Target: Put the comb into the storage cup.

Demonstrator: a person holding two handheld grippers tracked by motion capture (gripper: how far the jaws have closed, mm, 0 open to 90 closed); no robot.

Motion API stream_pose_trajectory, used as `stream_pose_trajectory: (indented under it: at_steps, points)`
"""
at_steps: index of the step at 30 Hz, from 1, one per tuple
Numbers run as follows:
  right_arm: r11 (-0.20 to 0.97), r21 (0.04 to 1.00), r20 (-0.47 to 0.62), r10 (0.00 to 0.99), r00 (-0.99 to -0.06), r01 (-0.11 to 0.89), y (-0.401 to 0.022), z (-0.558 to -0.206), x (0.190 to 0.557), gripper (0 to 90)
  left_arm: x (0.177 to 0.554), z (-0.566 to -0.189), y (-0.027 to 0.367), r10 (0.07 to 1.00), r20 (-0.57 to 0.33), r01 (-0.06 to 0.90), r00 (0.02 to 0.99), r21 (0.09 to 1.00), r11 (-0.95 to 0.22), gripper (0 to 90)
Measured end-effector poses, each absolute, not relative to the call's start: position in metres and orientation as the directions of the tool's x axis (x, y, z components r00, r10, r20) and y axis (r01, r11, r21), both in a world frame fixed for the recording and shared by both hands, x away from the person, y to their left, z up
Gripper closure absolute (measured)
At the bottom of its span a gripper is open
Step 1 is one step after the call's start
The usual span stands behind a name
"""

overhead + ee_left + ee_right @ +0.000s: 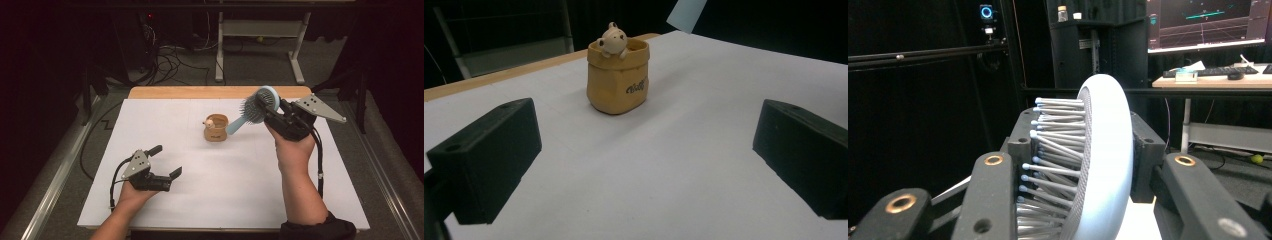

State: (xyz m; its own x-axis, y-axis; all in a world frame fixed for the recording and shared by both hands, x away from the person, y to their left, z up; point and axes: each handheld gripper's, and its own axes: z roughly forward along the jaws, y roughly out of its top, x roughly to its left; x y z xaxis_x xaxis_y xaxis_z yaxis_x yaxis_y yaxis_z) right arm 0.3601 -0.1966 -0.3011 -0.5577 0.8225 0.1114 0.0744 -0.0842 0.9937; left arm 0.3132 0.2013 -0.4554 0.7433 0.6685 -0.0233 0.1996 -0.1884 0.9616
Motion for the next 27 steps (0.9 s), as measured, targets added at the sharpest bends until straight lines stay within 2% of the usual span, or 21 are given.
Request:
stream_pose_trajectory:
  at_steps: [11, 27]
  points:
    - [-0.093, 0.994, 0.108, 0.823, -0.557, 0.055, -0.190, -0.294, 0.368, 58.9, 0.313, -0.456, 0.202, 0.667, -0.030, 0.193, 0.745, 0.966, -0.173, 0.0]
    - [-0.108, 0.991, 0.133, 0.827, -0.546, 0.078, -0.178, -0.299, 0.391, 58.9, 0.313, -0.455, 0.204, 0.667, -0.028, 0.185, 0.745, 0.969, -0.165, 0.0]
